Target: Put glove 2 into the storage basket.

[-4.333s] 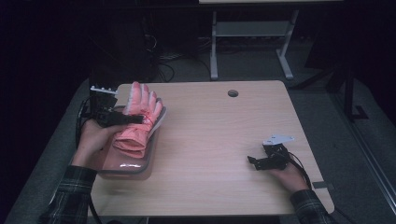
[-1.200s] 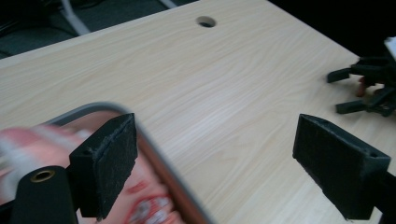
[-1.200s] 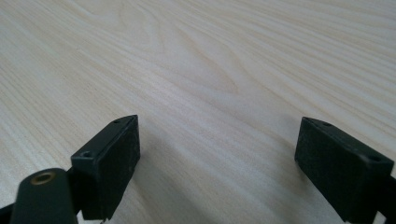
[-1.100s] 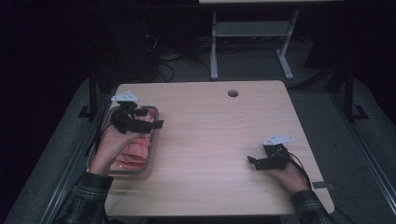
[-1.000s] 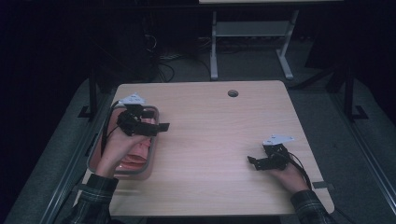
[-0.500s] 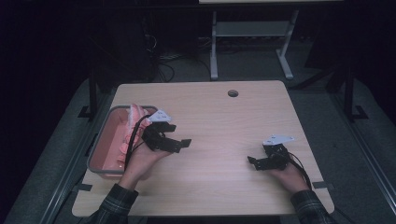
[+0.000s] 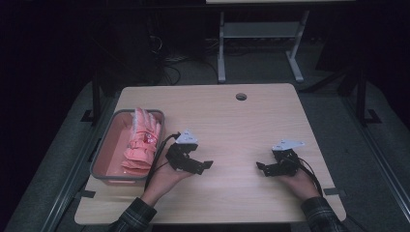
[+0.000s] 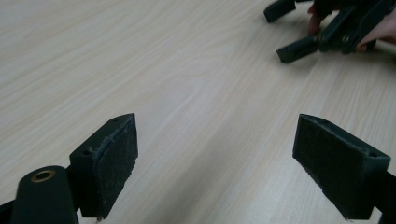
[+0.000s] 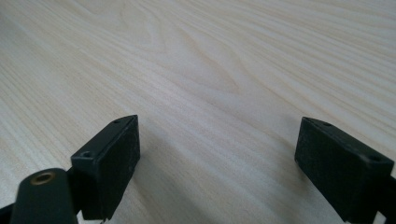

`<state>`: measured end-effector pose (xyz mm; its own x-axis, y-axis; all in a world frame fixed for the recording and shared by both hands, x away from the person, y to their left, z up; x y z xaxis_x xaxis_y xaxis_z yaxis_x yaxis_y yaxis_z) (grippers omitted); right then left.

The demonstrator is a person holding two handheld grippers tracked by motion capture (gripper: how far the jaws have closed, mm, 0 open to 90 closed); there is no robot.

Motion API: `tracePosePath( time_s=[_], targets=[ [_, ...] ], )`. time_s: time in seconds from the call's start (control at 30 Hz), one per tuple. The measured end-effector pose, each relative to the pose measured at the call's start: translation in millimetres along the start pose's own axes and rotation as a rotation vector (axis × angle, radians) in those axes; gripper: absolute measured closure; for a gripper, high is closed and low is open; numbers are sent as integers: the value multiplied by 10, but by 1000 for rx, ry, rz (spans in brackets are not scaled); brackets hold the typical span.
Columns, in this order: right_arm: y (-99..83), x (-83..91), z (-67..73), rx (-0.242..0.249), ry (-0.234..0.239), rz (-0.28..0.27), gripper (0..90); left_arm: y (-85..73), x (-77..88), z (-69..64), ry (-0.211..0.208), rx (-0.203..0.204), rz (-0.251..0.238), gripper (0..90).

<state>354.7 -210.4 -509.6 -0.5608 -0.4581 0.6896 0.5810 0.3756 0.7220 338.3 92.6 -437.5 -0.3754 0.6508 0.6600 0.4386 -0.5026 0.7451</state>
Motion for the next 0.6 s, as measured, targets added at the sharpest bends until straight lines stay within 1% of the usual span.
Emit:
tracePosePath(
  time_s=[0.1, 0.2, 0.27, 0.37, 0.43, 0.5, 0.6],
  targets=[
    [0, 0, 1, 0, 0, -1, 135, -63, -97, -45, -12, -4, 4, 134],
    [1, -1, -4, 4, -2, -2, 135, -134, -192, -78, -8, -28, 21, 134],
    [2, -2, -4, 5, -2, -4, 135, -172, -260, -99, 7, -45, 27, 134],
    [2, -2, -4, 5, -1, -3, 135, -231, -352, -126, -2, -53, 38, 133],
    [1, -2, -4, 5, -1, -3, 135, -261, -404, -145, 1, -66, 57, 132],
    [2, -2, -4, 6, -1, -3, 135, -275, -432, -158, 22, -84, 61, 128],
    [2, -2, -4, 6, 0, -4, 135, -312, -476, -161, 11, -83, 58, 128]
  ],
)
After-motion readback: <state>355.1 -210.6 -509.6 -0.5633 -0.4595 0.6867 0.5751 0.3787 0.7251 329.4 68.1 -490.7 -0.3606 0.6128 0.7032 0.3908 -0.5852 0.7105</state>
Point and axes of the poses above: each handheld gripper's, and its own axes: x roughly backward along the jaws, y roughly out of its top, z roughly to its left, the point moved 4 cm from there along -x, roughly forward along the jaws, and after that the axes turned 1 degree about -x, right-handed, at the moved point
